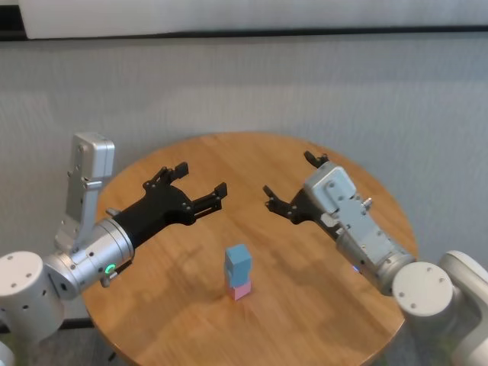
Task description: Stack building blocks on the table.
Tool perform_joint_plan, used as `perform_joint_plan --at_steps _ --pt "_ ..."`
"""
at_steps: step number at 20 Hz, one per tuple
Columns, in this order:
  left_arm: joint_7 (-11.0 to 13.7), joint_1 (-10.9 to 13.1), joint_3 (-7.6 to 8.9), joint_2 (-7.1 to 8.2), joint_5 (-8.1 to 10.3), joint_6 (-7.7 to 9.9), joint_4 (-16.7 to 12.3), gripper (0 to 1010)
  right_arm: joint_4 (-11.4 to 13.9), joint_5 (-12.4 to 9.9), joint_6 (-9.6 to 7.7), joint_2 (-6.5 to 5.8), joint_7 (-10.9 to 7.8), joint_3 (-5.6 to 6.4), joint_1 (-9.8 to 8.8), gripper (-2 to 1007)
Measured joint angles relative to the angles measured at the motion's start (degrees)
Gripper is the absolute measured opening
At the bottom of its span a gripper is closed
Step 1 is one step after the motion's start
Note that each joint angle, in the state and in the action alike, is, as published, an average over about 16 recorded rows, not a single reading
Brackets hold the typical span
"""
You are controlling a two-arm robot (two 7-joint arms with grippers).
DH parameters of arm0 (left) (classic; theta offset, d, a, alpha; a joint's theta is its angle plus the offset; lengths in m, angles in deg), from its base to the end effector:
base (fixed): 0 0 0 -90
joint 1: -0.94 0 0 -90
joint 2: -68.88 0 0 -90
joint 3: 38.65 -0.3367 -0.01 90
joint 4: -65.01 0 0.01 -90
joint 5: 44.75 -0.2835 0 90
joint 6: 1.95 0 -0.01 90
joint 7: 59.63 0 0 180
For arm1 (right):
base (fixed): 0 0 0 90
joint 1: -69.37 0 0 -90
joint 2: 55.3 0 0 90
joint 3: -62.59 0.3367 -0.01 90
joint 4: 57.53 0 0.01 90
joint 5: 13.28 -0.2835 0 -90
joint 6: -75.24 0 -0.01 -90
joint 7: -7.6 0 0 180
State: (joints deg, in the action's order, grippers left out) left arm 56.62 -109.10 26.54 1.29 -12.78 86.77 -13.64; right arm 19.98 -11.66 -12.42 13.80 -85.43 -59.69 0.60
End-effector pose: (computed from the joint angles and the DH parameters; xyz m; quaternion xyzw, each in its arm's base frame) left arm 0.3965 0.0394 -0.3033 -0.0294 0.0194 0.3908 0.9198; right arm 0.3909 0.0008 -0.3188 -0.1548 -0.2074 -0.4912 0.8317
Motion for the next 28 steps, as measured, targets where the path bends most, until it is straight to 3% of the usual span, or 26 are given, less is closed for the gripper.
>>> perform_joint_plan --at_steps 10,28 --pt "-3.91 1.95 2.34 -2.39 -0.82 0.79 -0.54 1001 -2.32 3.49 3.76 2.48 0.80 -0.39 0.97 1005" --pt "-5.04 2.16 3.57 -4.74 -3.77 2.05 1.71 1001 -4.61 4.11 5.19 5.09 -1.92 1.33 1.53 1005"
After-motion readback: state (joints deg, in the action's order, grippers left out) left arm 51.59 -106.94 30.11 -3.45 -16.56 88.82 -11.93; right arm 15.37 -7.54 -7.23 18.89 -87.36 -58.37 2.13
